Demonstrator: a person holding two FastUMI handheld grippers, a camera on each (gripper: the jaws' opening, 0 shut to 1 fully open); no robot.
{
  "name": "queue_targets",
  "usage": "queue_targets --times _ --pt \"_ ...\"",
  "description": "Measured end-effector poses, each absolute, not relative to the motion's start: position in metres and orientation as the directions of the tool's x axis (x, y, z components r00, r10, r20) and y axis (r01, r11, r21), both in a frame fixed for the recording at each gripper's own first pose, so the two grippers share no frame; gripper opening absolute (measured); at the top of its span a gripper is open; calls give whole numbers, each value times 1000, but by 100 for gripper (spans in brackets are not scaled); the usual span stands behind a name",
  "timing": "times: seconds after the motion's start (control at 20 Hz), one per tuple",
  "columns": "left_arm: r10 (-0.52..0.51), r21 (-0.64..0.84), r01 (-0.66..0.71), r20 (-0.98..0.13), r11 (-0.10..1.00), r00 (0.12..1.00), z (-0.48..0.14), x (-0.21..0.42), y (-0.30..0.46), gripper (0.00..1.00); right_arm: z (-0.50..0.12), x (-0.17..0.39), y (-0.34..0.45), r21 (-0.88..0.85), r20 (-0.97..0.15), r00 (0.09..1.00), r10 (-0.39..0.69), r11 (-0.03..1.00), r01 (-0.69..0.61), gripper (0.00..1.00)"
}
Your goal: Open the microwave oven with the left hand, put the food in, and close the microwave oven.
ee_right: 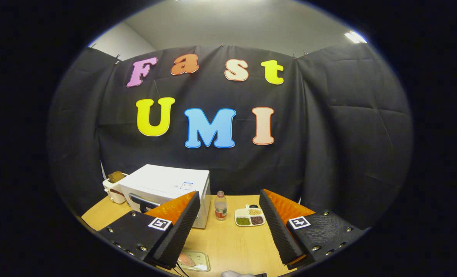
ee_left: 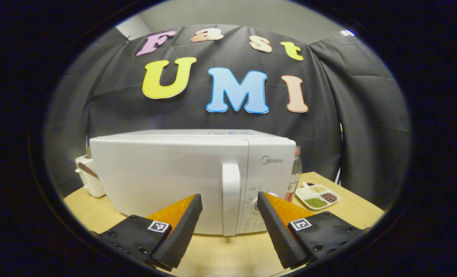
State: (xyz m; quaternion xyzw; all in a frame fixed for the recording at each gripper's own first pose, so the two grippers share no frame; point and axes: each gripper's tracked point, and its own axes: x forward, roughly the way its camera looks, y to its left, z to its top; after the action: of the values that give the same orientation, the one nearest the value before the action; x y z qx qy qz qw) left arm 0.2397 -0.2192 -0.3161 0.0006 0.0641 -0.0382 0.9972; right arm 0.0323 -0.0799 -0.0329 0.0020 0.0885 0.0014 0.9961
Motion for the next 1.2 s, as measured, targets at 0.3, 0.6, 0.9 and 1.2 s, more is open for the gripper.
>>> queue_targets --times 0.3,0.6,0.9,1.2 --pt "-62 13 65 -152 998 986 -326 255 -223 55 -44 30 -99 22 -196 980 -42 999 47 95" --pt "-82 -4 82 -177 997 981 -325 253 -221 27 -49 29 -94 51 -207 978 -36 998 48 95" --pt "-105 3 107 -184 994 977 -325 253 -221 19 -46 25 -89 24 -201 979 -23 999 29 95" --pt "-102 26 108 -160 994 982 -321 204 -208 20 -45 22 -82 35 -191 982 -4 999 11 95"
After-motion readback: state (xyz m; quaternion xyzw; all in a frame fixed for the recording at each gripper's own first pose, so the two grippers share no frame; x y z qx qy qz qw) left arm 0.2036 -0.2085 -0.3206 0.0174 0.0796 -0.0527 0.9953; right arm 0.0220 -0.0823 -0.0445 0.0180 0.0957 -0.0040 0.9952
